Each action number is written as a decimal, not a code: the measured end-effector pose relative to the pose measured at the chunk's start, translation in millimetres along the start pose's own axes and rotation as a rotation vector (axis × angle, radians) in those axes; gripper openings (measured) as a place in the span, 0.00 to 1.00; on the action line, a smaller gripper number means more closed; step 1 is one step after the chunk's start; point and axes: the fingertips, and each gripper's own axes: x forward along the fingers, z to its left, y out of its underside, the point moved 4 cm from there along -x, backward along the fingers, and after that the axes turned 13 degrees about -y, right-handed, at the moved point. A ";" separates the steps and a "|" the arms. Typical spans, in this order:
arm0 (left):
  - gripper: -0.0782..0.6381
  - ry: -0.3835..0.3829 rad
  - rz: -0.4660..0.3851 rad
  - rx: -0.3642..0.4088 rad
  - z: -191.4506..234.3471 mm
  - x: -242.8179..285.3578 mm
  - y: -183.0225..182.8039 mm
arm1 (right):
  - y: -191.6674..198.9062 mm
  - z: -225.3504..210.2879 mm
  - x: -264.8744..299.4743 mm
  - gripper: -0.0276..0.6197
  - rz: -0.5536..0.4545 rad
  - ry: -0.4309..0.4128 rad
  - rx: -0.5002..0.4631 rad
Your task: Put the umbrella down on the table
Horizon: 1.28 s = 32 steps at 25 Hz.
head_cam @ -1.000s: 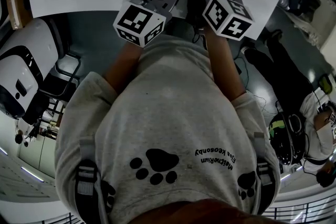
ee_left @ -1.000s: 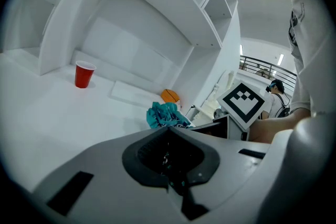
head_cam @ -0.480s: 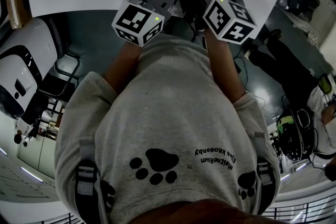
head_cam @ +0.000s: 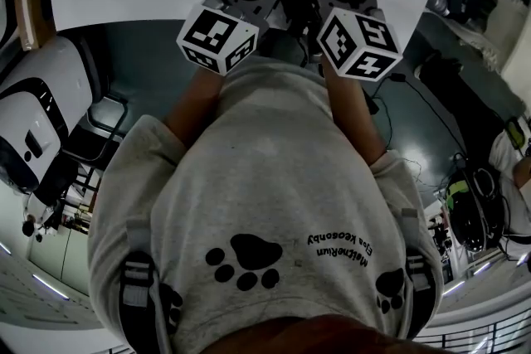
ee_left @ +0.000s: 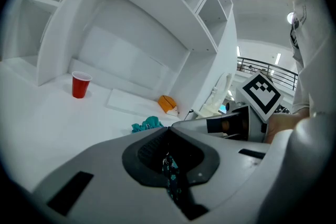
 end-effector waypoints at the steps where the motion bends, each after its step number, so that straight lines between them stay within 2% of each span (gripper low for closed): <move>1: 0.13 0.002 -0.005 0.006 -1.1 -2.8 -2.4 | -2.1 3.2 -2.3 0.47 -0.010 -0.005 -0.009; 7: 0.13 0.006 -0.045 0.036 -12.2 -20.6 -19.1 | -14.0 18.5 -23.2 0.22 -0.052 -0.022 -0.053; 11: 0.13 0.013 -0.066 0.057 -24.0 -34.4 -29.2 | -20.8 31.3 -40.3 0.14 -0.082 -0.040 -0.079; 17: 0.13 0.034 -0.109 0.093 -38.6 -60.1 -46.5 | -29.1 56.6 -64.3 0.10 -0.149 -0.054 -0.118; 24: 0.13 0.019 -0.156 0.132 -59.2 -87.1 -64.8 | -36.2 80.9 -96.4 0.09 -0.192 -0.076 -0.170; 32: 0.13 0.018 -0.231 0.177 -77.1 -114.8 -92.7 | -53.0 119.0 -136.4 0.09 -0.291 -0.075 -0.325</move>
